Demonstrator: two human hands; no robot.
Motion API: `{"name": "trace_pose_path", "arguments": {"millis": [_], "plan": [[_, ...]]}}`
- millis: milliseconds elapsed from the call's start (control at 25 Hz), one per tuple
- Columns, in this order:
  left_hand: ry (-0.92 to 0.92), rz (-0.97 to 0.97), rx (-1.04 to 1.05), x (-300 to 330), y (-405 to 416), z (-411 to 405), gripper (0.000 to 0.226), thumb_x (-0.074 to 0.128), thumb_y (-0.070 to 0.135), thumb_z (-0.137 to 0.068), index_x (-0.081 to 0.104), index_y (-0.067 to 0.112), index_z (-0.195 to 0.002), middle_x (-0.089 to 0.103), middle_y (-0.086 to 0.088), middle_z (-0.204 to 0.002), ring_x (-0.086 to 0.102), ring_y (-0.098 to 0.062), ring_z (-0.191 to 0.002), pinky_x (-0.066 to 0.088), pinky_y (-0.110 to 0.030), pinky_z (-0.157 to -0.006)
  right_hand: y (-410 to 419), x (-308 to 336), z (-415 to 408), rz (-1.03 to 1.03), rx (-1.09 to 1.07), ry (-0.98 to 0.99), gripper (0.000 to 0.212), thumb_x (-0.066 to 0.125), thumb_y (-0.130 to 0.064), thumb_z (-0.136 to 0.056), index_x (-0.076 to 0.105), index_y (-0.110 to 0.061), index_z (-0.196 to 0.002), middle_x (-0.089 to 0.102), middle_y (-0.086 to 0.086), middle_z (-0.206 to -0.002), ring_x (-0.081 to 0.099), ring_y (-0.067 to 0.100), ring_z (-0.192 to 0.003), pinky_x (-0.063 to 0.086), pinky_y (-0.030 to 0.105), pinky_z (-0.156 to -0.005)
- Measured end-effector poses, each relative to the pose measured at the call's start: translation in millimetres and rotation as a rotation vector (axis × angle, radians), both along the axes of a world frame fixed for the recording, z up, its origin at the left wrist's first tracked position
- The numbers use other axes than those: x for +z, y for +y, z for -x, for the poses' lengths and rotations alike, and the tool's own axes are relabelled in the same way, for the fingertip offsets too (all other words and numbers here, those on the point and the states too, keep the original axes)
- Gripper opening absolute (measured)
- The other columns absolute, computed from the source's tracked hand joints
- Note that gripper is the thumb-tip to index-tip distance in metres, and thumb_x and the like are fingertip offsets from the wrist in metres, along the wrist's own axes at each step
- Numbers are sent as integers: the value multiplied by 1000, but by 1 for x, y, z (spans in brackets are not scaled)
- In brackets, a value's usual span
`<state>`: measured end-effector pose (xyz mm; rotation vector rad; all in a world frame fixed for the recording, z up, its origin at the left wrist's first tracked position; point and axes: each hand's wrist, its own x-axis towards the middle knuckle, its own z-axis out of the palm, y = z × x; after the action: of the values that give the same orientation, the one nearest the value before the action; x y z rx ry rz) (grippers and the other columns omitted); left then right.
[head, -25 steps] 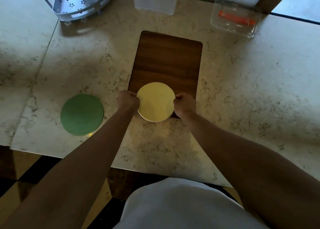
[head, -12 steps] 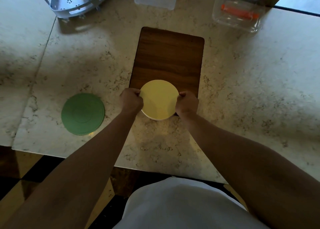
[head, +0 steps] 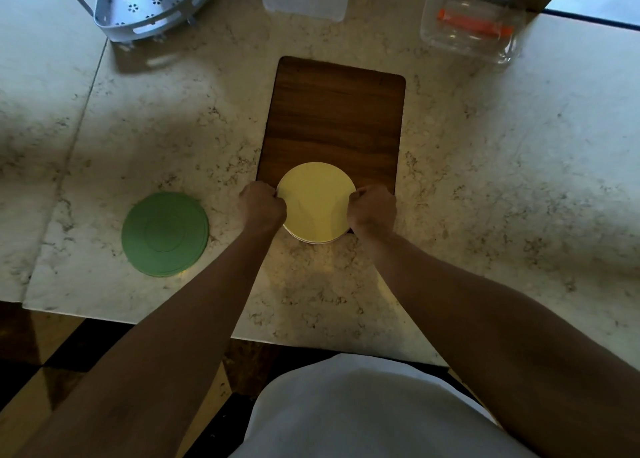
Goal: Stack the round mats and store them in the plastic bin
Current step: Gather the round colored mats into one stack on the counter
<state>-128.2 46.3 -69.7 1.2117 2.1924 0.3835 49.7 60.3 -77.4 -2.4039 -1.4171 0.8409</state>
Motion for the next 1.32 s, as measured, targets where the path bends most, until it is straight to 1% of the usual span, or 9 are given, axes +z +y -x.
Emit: {"name": "trace_pose_path", "arguments": {"millis": [200, 320, 400, 560, 720, 880, 1000, 1160, 1320], "plan": [[-69, 52, 101, -2, 5, 2, 10, 59, 1, -66, 68, -1, -69, 66, -18, -67, 65, -35, -68, 52, -37, -59, 1, 0, 2, 36, -20, 47, 22, 55, -16, -86, 76, -12, -86, 74, 10, -86, 68, 28, -81, 56, 32, -62], [-120, 122, 158, -1, 10, 3, 12, 64, 9, -70, 69, 4, -79, 69, -15, -77, 67, -32, -73, 59, -42, -70, 4, 0, 3, 85, -39, 88, 19, 55, -17, -80, 68, -10, -68, 64, 7, -68, 60, 26, -65, 33, 22, -46], [-143, 136, 188, 0, 12, 3, 15, 67, 13, -70, 68, 7, -84, 69, -12, -82, 67, -30, -76, 60, -42, -72, 6, 1, 4, 104, -53, 123, 21, 57, -20, -78, 69, -9, -66, 65, 6, -66, 59, 24, -61, 36, 23, -49], [-206, 118, 229, 4, 12, 1, 6, 70, 17, -69, 65, 14, -68, 64, -5, -67, 67, -27, -68, 60, -39, -67, 8, 4, 3, 111, -71, 169, 29, 58, -30, -78, 63, -15, -54, 63, 1, -57, 59, 20, -55, 43, 27, -52], [-265, 91, 290, 10, 6, 2, 16, 68, 9, -68, 59, 18, -58, 61, -2, -64, 64, -22, -62, 62, -46, -66, 5, 6, 1, 84, -58, 183, 41, 60, -30, -81, 50, -16, -44, 53, -2, -48, 53, 18, -50, 38, 26, -50], [-328, 76, 321, 13, 1, -1, 15, 63, 3, -65, 58, 16, -59, 59, -7, -72, 67, -35, -76, 60, -56, -70, -1, 11, -5, 47, 9, 225, 31, 61, -27, -85, 64, -12, -58, 57, 0, -54, 54, 15, -53, 41, 28, -50], [-348, 76, 357, 22, -14, -8, 17, 63, -1, -63, 61, 14, -56, 62, -13, -73, 68, -38, -77, 60, -58, -70, -13, 12, -14, 32, 90, 218, 41, 60, -25, -87, 54, -11, -49, 52, 1, -49, 49, 14, -49, 35, 29, -51], [-376, 67, 404, 35, -49, -18, 12, 61, -4, -63, 68, 5, -63, 62, -16, -72, 68, -34, -72, 57, -58, -73, -35, 13, -32, 22, 152, 277, 27, 62, -27, -85, 75, -4, -79, 73, 14, -79, 66, 28, -75, 55, 40, -69], [-410, 47, 461, 42, -79, -16, 12, 65, -4, -65, 68, 8, -66, 71, -23, -87, 69, -35, -84, 59, -57, -79, -53, 17, -33, 30, 175, 336, 24, 66, -27, -83, 72, -5, -75, 74, 11, -80, 68, 27, -79, 56, 40, -69]]}}
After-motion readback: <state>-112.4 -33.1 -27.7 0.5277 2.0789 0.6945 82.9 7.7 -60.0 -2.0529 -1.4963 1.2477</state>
